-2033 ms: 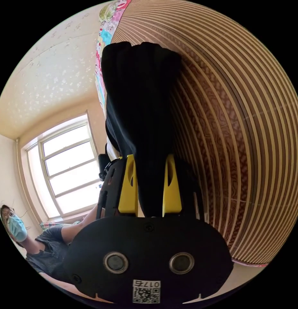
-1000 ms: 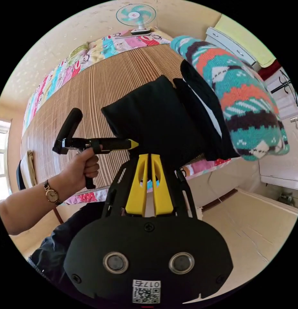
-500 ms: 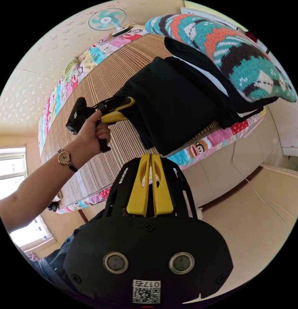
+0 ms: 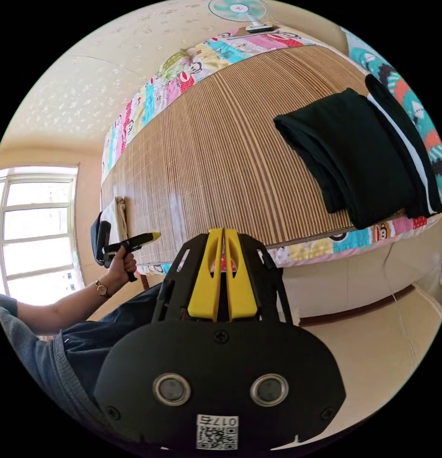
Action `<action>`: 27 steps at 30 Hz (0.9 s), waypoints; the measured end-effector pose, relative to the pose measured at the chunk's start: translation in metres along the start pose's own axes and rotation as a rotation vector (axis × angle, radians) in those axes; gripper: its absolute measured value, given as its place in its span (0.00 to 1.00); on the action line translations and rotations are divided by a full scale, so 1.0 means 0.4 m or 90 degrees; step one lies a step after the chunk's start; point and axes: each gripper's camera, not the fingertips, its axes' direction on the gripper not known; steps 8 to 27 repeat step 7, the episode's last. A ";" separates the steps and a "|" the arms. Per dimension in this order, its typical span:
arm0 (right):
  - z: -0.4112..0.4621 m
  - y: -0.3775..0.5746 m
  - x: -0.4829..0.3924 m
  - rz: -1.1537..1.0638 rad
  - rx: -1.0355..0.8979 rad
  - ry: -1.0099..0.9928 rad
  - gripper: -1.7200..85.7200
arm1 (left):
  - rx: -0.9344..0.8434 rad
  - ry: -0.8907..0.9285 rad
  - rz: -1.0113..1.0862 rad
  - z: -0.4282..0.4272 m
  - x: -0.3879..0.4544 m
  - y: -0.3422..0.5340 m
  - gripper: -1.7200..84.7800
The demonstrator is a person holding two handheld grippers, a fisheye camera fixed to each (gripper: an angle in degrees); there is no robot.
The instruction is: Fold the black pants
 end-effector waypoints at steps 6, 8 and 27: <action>0.147 -0.061 -0.211 -0.033 -0.040 -0.036 0.02 | 0.293 -0.209 -0.202 -0.465 -0.346 0.187 0.19; 0.181 -0.070 -0.250 -0.033 -0.049 -0.046 0.03 | 0.296 -0.244 -0.204 -0.502 -0.382 0.183 0.20; 0.181 -0.070 -0.250 -0.033 -0.049 -0.046 0.03 | 0.296 -0.244 -0.204 -0.502 -0.382 0.183 0.20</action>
